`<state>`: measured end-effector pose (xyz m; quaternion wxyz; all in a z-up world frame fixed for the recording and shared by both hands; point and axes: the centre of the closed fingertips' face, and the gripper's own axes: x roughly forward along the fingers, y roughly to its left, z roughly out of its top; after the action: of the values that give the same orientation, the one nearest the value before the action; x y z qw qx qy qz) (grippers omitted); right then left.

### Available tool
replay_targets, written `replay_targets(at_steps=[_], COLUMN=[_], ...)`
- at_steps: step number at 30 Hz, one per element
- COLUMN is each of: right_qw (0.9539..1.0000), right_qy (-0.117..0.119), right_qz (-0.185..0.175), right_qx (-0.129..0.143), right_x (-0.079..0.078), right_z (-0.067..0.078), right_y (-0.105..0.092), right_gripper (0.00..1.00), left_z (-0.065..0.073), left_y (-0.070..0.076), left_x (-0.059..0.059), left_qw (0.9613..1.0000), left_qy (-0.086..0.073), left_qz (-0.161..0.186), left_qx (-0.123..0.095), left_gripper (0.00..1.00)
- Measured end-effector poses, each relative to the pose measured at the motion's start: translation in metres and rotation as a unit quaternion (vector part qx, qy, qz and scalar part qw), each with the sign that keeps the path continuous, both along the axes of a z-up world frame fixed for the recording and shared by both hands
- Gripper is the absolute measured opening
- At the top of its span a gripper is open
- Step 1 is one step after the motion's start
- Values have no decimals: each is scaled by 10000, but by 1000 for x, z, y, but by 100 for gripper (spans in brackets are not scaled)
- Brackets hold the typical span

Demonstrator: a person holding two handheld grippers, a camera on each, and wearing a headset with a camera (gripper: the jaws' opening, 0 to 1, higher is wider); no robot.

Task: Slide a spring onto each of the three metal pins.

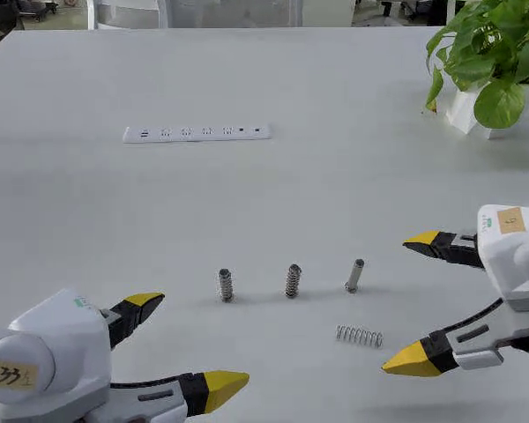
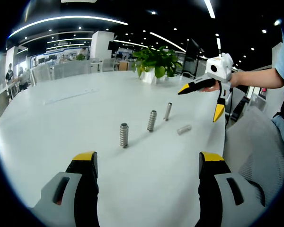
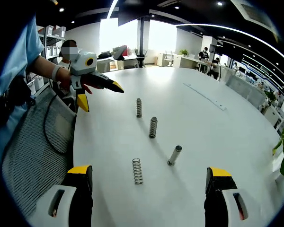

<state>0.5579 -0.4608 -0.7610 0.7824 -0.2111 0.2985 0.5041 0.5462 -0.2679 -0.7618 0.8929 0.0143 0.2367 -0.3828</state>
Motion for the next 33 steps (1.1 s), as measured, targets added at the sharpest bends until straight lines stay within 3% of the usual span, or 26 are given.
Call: replay_targets(at_steps=[7,14,20,29,33], right_qw=[9995,9985,9967,9948,9944], right_qy=[35,60,103,185,243], right_qz=[-276,-483,-718,-861,-900], right_qx=[134,249,373,504,500], right_x=[-15,-22,-23,-26,-28], right_z=[-1,-2,-4,-8,-11], right_y=[-11,-22,-29,-30,-29], right_gripper=[99,99,99,99,99], left_z=[-4,-8,-10,-17,-15], left_y=[-8,-30,-48,-80,-99], left_x=[-1,-7,-4,-3,1], left_qw=[9998,9976,9950,9883,9864], left_qy=[24,61,39,-11,-30], left_qz=[-211,-674,-984,-1486,-1636], left_qx=[67,127,174,337,136], left_gripper=[87,85,85,75,67])
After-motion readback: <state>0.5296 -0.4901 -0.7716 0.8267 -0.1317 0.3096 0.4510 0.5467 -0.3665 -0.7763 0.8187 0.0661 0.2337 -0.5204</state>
